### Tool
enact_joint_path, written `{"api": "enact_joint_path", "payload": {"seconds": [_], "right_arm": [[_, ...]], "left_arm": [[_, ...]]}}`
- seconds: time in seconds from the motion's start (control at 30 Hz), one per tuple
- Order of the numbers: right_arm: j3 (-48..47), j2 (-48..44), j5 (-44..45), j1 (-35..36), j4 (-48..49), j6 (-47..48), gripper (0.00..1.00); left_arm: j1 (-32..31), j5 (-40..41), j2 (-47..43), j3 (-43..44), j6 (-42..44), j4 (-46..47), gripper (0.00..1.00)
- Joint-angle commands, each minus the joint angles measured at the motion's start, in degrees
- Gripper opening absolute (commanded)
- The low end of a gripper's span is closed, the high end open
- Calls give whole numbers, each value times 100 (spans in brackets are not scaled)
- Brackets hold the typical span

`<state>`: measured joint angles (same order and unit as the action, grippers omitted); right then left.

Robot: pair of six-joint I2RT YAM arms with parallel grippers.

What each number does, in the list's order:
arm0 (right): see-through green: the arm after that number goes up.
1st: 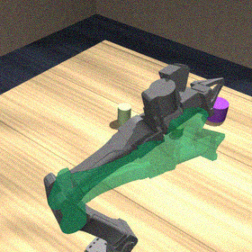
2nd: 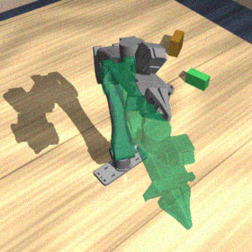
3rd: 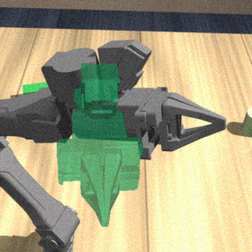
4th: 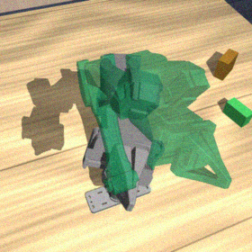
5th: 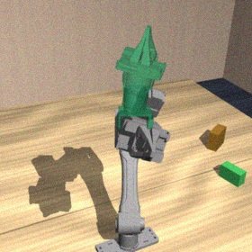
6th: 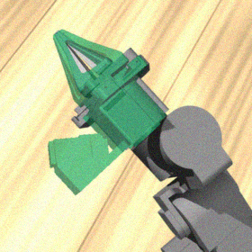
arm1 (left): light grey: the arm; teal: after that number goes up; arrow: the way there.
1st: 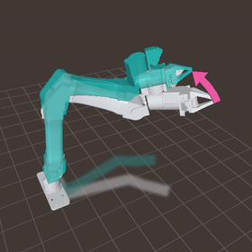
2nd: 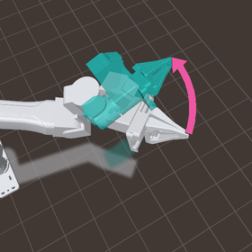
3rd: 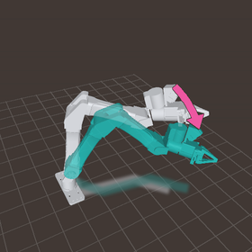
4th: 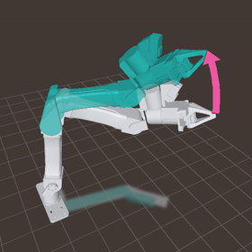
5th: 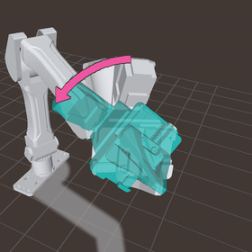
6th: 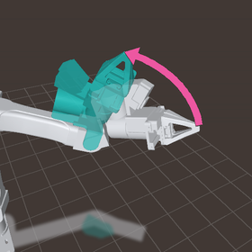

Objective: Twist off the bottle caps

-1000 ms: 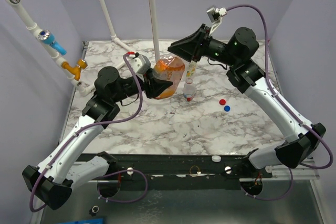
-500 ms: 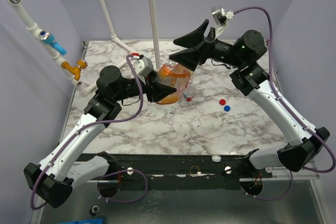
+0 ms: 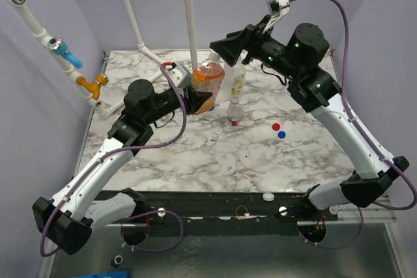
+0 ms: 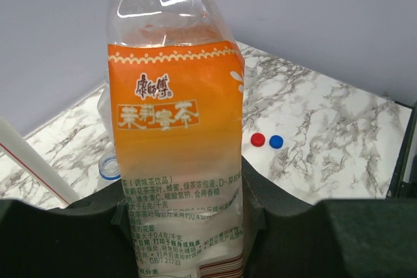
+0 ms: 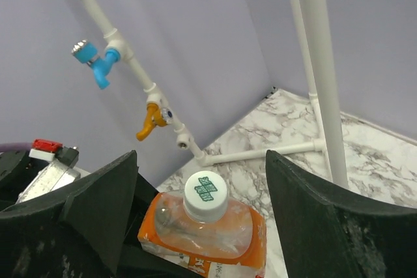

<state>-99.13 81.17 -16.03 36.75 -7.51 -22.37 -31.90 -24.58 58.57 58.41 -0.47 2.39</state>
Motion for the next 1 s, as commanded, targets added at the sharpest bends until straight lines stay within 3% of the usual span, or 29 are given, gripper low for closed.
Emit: {"api": "enact_joint_path", "payload": {"seconds": [0.0, 0.23, 0.43, 0.7, 0.83, 0.97], "right_arm": [[-356, 361, 209, 155, -587, 189, 79], [-560, 604, 351, 217, -679, 26, 60], [-494, 653, 380, 217, -669, -125, 51], [-252, 548, -122, 218, -239, -271, 4], [-125, 392, -929, 209, 101, -1, 0], [-33, 180, -2550, 210, 571, 164, 0]], "left_arm": [[-7, 367, 83, 34, 127, 227, 2], [-9, 394, 50, 30, 91, 252, 2], [-9, 414, 24, -5, 126, 294, 2], [-9, 240, -24, -50, 73, 299, 2], [-9, -936, -114, -14, -333, 250, 5], [-8, -2330, -100, 112, -819, 113, 4]]}}
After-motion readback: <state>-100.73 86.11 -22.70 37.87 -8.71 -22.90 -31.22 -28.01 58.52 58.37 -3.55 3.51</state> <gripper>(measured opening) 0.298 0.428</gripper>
